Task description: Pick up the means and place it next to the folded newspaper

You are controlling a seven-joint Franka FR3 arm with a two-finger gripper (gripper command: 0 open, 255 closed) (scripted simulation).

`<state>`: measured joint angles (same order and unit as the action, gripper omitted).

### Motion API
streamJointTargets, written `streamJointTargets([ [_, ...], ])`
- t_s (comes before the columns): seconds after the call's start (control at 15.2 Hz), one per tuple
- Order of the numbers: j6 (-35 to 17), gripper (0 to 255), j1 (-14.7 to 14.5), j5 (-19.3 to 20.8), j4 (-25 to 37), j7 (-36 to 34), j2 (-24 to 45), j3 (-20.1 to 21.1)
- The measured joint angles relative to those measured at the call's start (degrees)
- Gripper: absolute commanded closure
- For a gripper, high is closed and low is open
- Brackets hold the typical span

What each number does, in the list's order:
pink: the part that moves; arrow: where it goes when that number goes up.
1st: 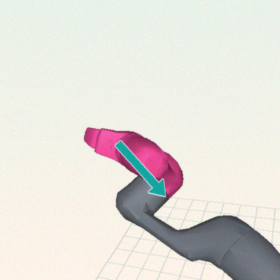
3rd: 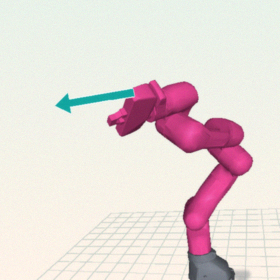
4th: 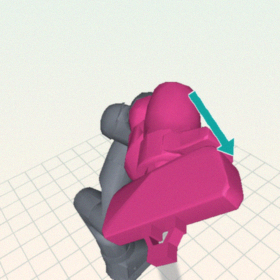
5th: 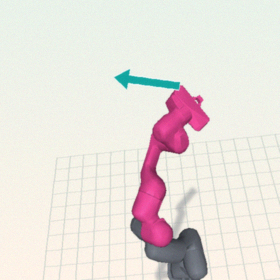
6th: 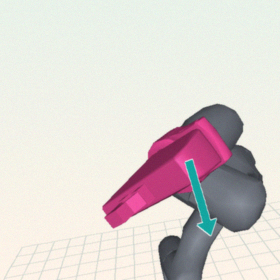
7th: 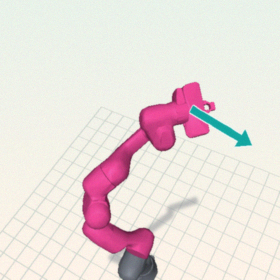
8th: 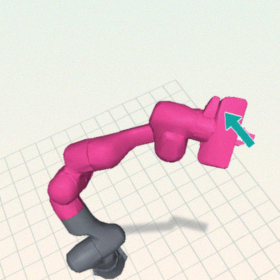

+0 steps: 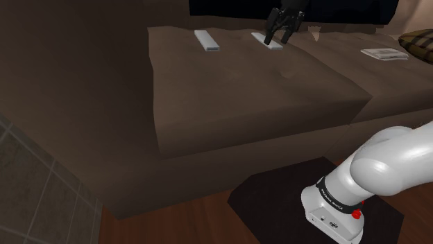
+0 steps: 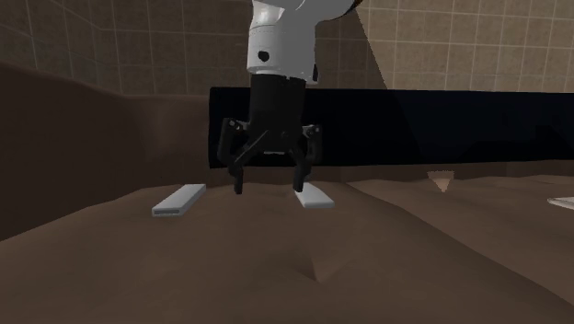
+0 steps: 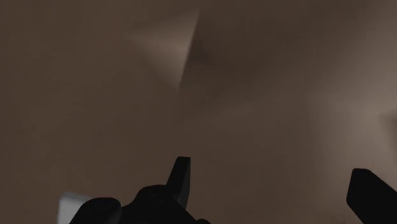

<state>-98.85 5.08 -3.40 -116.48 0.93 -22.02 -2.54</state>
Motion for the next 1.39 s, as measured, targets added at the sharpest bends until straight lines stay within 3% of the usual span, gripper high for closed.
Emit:
streamJointTargets([
  [0.59, 3.5, 0, 3.1, 1.2, 19.8, -0.9, 19.9, -3.4],
  [1.19, 13.3, 0, 7.8, 0.0, 48.8, -1.0, 42.8, -6.7],
  [1.39, 12.9, 0, 8.3, -0.1, 50.1, -1.0, 44.8, -6.9],
])
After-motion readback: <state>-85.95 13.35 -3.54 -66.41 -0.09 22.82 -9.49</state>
